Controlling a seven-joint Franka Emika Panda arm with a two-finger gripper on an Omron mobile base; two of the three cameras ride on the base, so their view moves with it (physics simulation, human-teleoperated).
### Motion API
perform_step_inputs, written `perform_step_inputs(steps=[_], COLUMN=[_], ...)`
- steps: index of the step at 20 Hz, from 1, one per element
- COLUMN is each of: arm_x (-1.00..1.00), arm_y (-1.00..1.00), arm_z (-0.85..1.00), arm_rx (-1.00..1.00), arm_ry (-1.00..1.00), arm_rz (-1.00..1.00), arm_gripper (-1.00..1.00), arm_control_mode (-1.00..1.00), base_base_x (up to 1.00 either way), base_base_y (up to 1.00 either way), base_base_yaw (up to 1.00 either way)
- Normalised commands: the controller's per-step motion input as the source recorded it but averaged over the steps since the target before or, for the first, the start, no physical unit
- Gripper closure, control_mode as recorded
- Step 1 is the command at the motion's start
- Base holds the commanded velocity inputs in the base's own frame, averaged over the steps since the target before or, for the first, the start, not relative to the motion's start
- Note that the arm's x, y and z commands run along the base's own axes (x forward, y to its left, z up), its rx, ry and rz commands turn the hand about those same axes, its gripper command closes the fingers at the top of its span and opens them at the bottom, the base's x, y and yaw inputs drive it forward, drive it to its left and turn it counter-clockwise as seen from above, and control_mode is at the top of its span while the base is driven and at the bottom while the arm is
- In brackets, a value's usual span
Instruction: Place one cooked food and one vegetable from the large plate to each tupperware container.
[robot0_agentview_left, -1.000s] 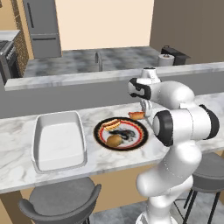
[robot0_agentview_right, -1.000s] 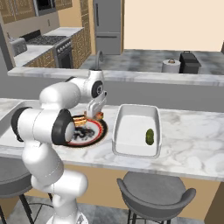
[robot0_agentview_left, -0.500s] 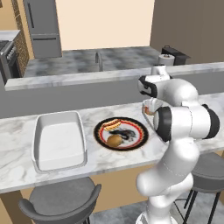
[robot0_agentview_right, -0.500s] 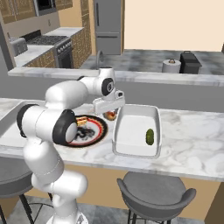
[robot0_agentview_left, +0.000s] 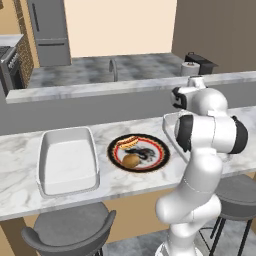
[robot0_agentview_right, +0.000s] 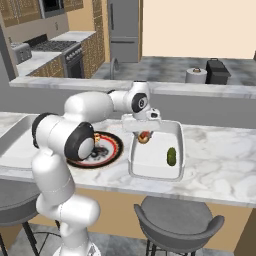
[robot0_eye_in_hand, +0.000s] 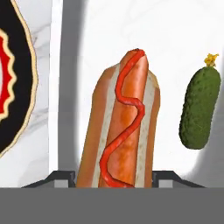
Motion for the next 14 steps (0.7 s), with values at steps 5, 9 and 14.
perform_step_inputs(steps=[5, 9, 14], arm_x=[0.08, 0.1, 0.28], arm_y=[-0.16, -0.22, -0.39], arm_z=[-0.13, -0.48, -0.43], arm_rx=[0.03, 0.06, 0.07], arm_ry=[-0.02, -0.02, 0.0], arm_rz=[-0.11, 0.0, 0.0], arm_gripper=[1.0, 1.0, 1.0], arm_control_mode=[-1.0, -1.0, -1.0], base_base_x=[0.0, 0.0, 0.0], base_base_y=[0.0, 0.0, 0.0], base_base_yaw=[0.0, 0.0, 0.0])
